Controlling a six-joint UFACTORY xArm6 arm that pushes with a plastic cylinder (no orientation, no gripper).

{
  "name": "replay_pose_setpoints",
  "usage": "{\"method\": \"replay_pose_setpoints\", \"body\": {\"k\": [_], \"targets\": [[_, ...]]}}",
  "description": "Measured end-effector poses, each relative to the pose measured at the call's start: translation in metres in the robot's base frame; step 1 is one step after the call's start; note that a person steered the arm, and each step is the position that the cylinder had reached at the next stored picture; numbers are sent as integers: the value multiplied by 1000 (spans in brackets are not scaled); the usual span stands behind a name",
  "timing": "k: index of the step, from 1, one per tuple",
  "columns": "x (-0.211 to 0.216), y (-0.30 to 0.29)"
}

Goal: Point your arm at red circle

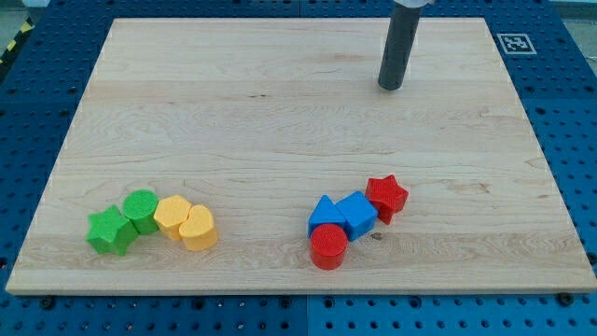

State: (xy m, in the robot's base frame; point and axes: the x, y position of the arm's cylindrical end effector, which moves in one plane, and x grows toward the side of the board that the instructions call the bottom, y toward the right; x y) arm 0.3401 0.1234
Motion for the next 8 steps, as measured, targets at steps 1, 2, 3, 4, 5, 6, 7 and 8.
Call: {"method": "replay_pose_setpoints", "body": {"k": [1,2,3,4,5,6,7,8], "targets": [[3,5],[40,33],[111,57],[203,59],[214,54],[256,55],[278,38],[278,-9]]}}
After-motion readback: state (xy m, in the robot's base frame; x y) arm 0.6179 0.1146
